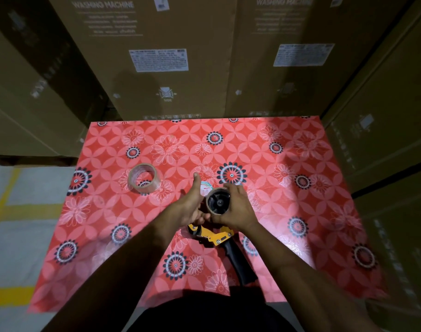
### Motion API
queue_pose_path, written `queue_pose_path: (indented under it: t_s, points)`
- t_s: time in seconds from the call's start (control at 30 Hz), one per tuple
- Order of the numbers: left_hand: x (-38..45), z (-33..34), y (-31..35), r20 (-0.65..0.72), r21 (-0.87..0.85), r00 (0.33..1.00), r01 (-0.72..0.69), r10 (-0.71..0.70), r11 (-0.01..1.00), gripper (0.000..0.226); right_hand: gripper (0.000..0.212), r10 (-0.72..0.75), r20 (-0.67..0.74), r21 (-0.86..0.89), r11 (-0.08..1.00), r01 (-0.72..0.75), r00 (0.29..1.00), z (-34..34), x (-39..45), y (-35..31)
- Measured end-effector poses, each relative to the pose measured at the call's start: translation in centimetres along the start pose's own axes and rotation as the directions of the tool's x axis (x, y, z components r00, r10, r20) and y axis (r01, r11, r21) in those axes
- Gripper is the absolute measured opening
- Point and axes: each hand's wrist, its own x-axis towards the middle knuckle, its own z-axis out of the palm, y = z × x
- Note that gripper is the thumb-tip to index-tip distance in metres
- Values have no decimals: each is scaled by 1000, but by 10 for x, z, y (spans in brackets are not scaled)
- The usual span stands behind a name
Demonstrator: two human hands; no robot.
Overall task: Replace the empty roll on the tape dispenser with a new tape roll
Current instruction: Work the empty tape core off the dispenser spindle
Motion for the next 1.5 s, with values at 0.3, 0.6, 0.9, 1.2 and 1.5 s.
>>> queue_pose_path:
  t_s: [0.3,0.6,0.9,1.2,1.5]
  points:
    - [0,2,-1,-8,28,1000,15,-15,999,108,101,-90,65,72,994,85,994,-20,0,6]
    - [-4,5,2,-28,0,999,19,-19,1000,104,93,-75,29,8,997,75,997,-17,2,2]
    - [-7,6,0,-42,7,999,8,-8,1000,105,94,1,-54,33,999,1,999,-4,-3,0]
    - [-7,6,-1,-19,-11,1000,5,-5,1000,117,109,2,-5,52,999,-2,1000,-6,-7,7]
    - [-6,9,-2,-34,39,999,-15,16,999,109,102,-27,-29,-12,1000,26,999,-10,-2,11]
